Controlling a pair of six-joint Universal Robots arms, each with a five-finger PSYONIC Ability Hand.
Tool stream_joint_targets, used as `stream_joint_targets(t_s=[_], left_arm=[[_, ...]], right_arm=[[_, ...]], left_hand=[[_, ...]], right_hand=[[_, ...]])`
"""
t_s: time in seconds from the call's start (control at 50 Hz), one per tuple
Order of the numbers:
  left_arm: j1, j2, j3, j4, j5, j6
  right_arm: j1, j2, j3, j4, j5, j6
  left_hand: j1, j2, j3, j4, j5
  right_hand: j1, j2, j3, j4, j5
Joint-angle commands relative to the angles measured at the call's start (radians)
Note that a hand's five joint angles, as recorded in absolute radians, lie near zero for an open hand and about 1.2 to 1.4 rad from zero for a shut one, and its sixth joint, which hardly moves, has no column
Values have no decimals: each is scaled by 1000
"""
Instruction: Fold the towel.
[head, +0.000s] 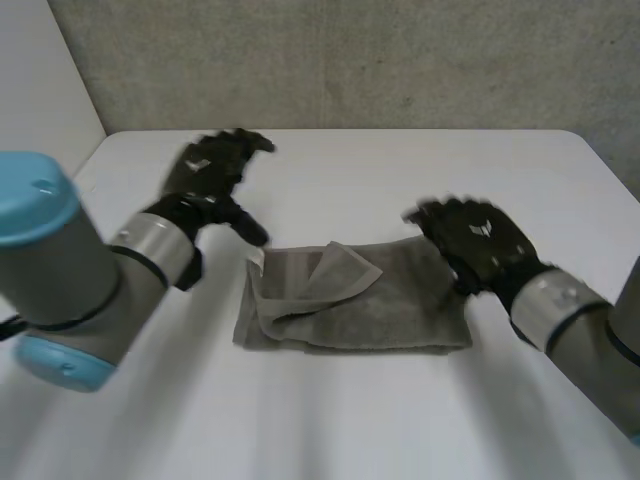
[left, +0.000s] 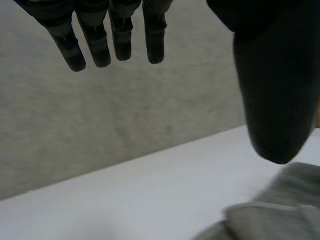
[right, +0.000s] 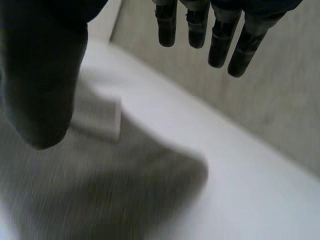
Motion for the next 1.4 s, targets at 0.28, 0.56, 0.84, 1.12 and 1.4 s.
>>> stream_joint_targets(t_s=[0.28, 0.56, 0.84, 1.12, 1.4], left_arm=[[-198, -314, 137, -34, -133, 19], [-186, -348, 131, -31, -202, 74], [-146, -324, 83, -42, -402, 143], [-161, -153, -70, -42, -402, 138], [81, 62, -168, -28, -385, 111]], right_arm=[[-84, 185, 113, -66, -15, -195], [-65, 196, 107, -103, -9, -194], [-80, 116, 132, -81, -12, -267], [102, 53, -35, -57, -23, -387], [450, 382, -356, -57, -160, -490]], left_hand=[[226, 235, -48, -54, 256], [326, 334, -48, -54, 356], [323, 332, -48, -54, 353], [308, 317, -48, -54, 338], [291, 299, -48, -54, 320]], right_hand=[[306, 289, -47, -76, 299], [973, 956, -47, -76, 966], [1166, 1149, -47, -76, 1159], [1166, 1149, -47, -76, 1159], [1166, 1149, -47, -76, 1159]])
